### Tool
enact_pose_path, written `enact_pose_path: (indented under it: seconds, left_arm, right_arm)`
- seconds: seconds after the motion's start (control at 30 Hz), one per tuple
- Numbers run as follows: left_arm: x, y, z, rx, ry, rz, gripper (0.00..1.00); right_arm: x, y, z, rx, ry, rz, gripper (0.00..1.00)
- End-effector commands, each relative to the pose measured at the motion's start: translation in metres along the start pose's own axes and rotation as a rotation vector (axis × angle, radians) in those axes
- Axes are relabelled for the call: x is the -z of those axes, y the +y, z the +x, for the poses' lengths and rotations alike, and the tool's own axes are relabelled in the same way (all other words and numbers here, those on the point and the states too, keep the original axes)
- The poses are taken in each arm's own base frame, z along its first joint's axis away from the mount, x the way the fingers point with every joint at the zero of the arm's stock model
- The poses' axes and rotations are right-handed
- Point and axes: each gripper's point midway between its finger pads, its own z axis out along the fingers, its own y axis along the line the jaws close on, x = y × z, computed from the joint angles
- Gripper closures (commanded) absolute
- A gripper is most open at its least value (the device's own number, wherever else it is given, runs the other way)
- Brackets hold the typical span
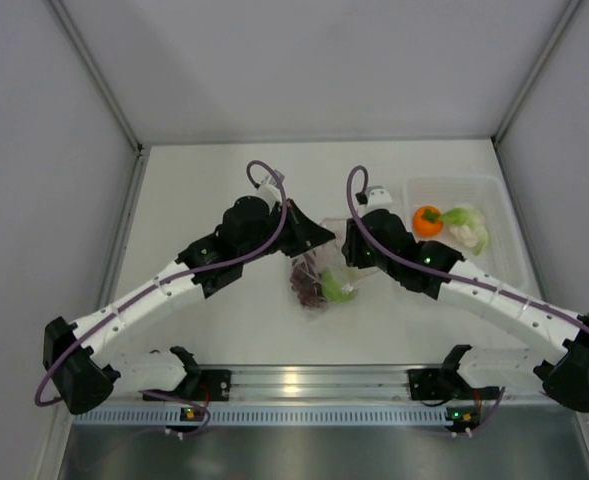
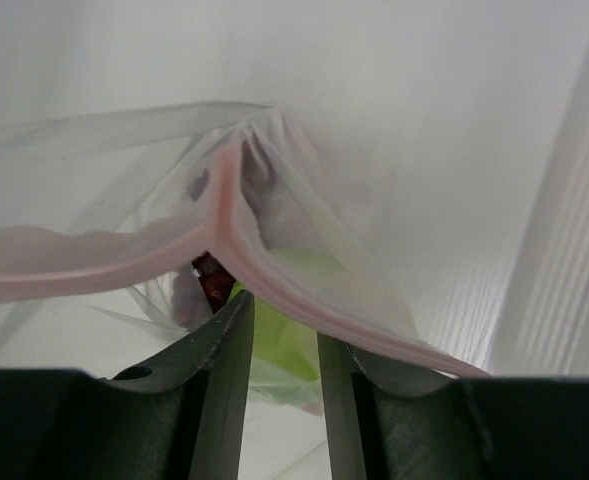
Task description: Open the zip-top bag and remove the fake food
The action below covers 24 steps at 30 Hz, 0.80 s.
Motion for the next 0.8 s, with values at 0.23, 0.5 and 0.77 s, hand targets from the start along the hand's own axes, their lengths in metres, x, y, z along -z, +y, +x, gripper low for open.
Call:
enact_pose_path:
  seconds: [0.23, 0.5, 0.77]
  left_arm:
    - [0.017, -0.005, 0.016, 0.022, -0.084, 0.04, 1.0]
    - [0.028, 0.0, 0.03, 0.053, -0.067, 0.062, 1.0]
    - [0.032, 0.026, 0.035, 0.058, -0.096, 0.01, 1.0]
  right_arm:
    - [-0.021, 0.044, 0.031, -0.113, -0.056, -0.074, 0.66]
    - [-0.042, 0.006, 0.052, -0.072, -0.076, 0.136, 0.65]
    - [-0.041, 0.028, 0.096, -0.009, 0.091, 0.006, 0.53]
